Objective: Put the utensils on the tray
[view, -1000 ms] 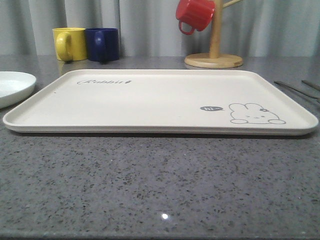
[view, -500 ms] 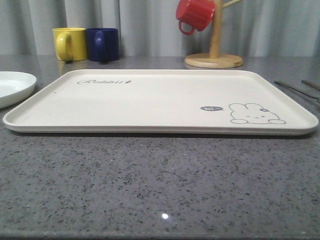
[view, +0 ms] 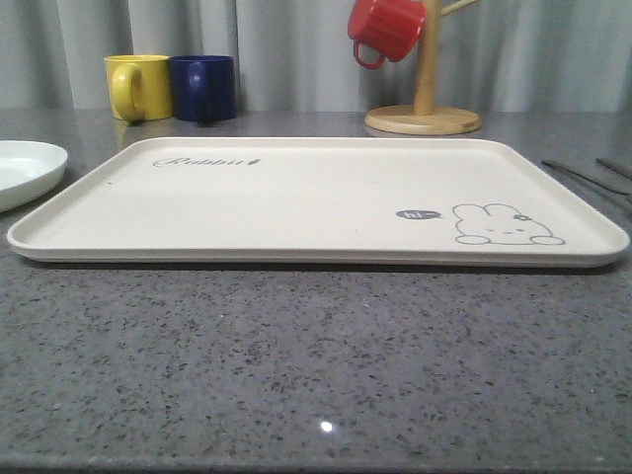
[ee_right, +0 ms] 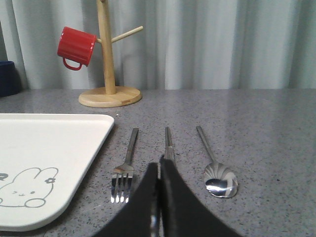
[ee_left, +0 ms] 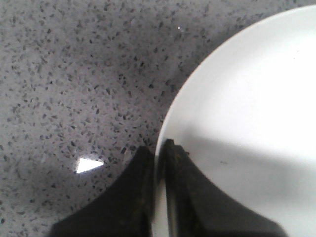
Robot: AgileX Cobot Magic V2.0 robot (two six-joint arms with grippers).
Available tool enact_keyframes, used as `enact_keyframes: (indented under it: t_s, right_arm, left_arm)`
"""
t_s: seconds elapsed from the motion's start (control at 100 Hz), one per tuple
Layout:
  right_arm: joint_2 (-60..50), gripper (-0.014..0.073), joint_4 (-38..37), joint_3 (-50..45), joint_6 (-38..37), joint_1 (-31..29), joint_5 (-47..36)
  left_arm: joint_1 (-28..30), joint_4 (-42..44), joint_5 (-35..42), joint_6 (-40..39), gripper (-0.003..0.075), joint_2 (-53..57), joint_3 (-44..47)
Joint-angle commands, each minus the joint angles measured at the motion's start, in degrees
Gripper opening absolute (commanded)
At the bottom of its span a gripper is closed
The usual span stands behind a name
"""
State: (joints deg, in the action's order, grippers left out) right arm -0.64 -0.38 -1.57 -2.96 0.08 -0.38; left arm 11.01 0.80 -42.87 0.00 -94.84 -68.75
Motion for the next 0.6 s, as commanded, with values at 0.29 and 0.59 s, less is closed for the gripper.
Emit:
enact_keyframes:
  t_s: [0.29,0.59]
  right_arm:
    - [-1.02,-0.0068,0.01,1.00,0.44,-0.30,-4.80]
    - [-1.02,-0.0068,0.01,1.00,0.44,-0.30,-4.80]
  left_arm:
    - [1.75,-7.89,0.52,5.09,-0.0017,9.33,-1.52]
    - [2.66,-16.16,-2.39,10.33,-0.0017,18.50,-4.37]
